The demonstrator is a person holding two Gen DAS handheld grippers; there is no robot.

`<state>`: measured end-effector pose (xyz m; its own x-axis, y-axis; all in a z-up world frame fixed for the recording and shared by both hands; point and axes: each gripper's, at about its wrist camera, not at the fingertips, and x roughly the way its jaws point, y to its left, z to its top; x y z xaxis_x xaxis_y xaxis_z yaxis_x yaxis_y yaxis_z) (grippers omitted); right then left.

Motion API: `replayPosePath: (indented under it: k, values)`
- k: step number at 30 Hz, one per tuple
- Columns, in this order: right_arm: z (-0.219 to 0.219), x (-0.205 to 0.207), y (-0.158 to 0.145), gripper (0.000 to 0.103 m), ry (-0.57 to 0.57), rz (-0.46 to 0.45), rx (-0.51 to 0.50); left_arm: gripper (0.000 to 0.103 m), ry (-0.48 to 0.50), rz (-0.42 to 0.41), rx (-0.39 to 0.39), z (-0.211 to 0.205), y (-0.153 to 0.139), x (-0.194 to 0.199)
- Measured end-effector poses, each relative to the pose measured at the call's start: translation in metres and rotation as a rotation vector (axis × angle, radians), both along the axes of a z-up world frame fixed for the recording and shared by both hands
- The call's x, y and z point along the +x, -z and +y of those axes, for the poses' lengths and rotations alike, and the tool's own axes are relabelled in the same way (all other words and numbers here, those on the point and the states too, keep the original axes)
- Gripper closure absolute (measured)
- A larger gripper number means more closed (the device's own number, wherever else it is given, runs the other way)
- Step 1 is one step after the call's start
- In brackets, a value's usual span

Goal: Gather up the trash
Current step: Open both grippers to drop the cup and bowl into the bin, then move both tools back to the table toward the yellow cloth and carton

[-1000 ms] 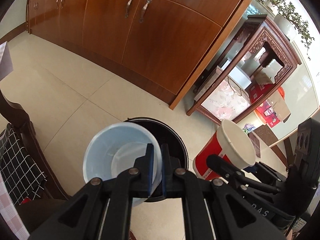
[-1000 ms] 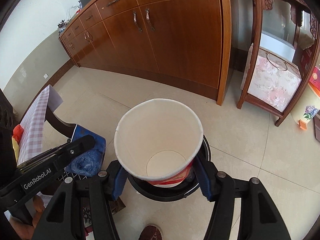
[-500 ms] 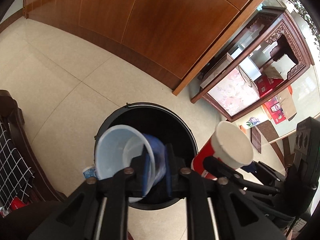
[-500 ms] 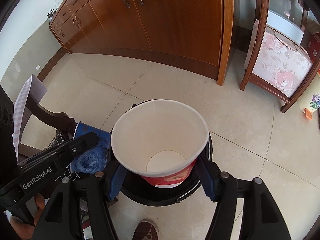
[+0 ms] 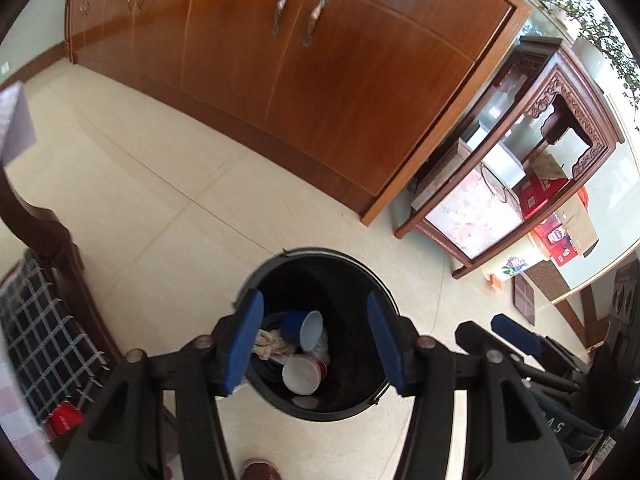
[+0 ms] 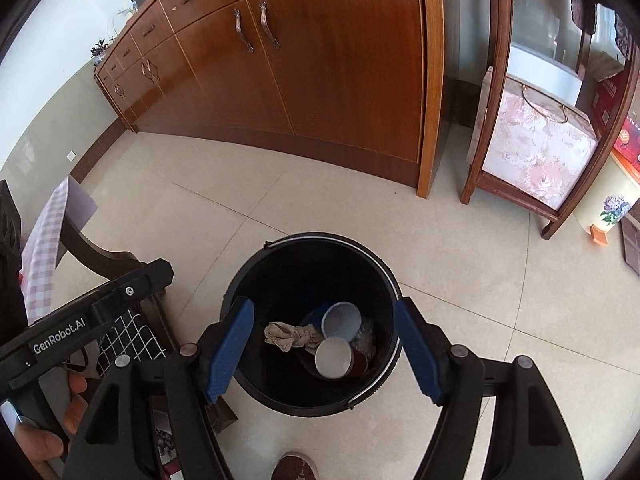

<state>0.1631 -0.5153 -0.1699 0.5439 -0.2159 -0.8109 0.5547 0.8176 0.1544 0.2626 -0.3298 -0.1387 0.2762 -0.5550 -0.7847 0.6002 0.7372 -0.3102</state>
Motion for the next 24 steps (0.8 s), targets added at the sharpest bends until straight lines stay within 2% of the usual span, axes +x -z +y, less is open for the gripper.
replayPosePath:
  k: [7,12,18,24]
  values:
    - [0.05,-0.003,-0.058,0.029,-0.108,-0.105,-0.052,0.047,-0.109,-0.099,-0.008,0.067,-0.054,-0.011]
    - [0.1,0.001,-0.083,0.029,-0.209,-0.159,-0.052,0.047,-0.208,-0.166,-0.002,0.125,-0.078,-0.022]
    - [0.173,0.019,-0.101,0.029,-0.36,-0.202,-0.053,0.047,-0.377,-0.201,0.02,0.216,-0.093,-0.026]
    - [0.246,0.041,-0.106,0.029,-0.505,-0.224,-0.039,0.047,-0.581,-0.218,0.065,0.312,-0.088,-0.022]
